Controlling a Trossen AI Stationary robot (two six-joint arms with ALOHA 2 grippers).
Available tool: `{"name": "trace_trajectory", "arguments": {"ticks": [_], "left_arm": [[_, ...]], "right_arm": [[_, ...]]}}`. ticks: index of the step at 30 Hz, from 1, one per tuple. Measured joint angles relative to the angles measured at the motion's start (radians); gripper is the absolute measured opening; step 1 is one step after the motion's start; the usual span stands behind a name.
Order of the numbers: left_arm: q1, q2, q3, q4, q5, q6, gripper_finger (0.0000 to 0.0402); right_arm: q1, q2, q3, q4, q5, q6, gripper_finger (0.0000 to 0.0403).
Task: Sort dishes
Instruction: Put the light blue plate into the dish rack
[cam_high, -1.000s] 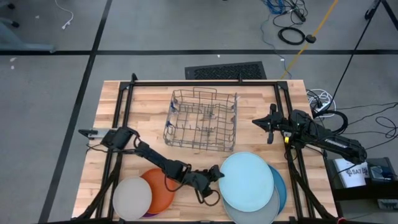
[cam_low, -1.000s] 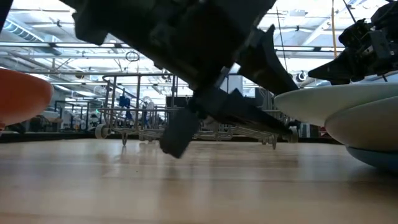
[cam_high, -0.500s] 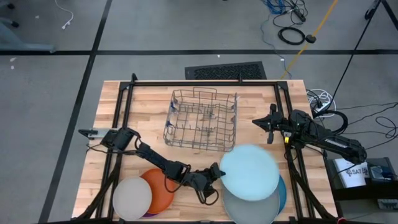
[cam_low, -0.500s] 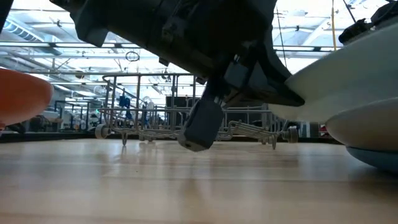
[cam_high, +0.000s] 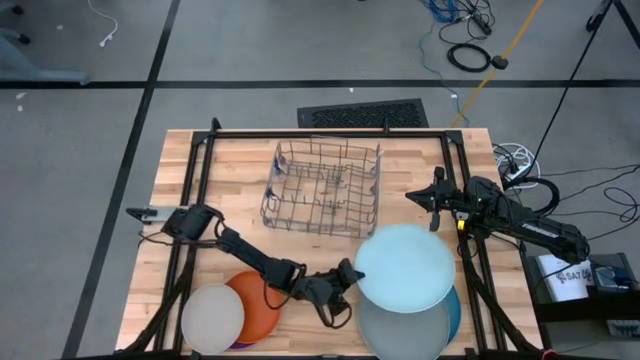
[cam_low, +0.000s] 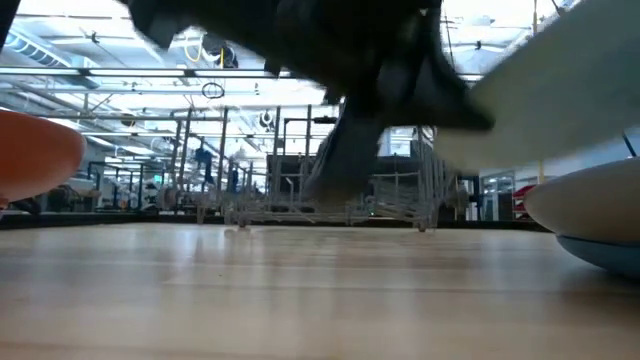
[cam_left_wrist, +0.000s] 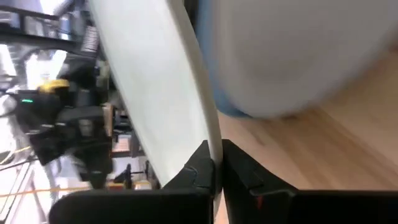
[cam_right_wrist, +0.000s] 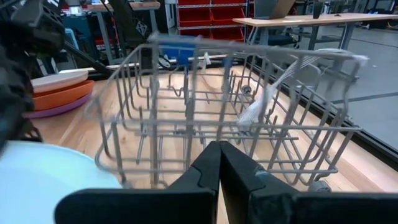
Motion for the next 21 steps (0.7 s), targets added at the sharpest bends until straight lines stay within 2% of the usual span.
{"name": "trace_trajectory", "arguments": {"ticks": [4, 9, 15, 21], "left_arm": [[-0.011, -0.026, 0.040, 0.004, 0.026, -0.009, 0.0009], [-0.012, -0.054, 0.071, 0.002, 0.103, -0.156, 0.0009], [-0.012, -0.133, 0.100, -0.007, 0.100, -0.297, 0.0008], [-0.012, -0.318, 0.109, -0.025, 0.027, -0.498, 0.0008]], "right_arm": [[0.000, 0.000, 0.000, 0.005, 0.002, 0.003, 0.0004], [0.000, 0.000, 0.000, 0.000, 0.001, 0.001, 0.0004], [0.000, 0.000, 0.000, -0.001, 0.000, 0.003, 0.0004], [0.000, 0.000, 0.000, -0.001, 0.000, 0.003, 0.0004]]}}
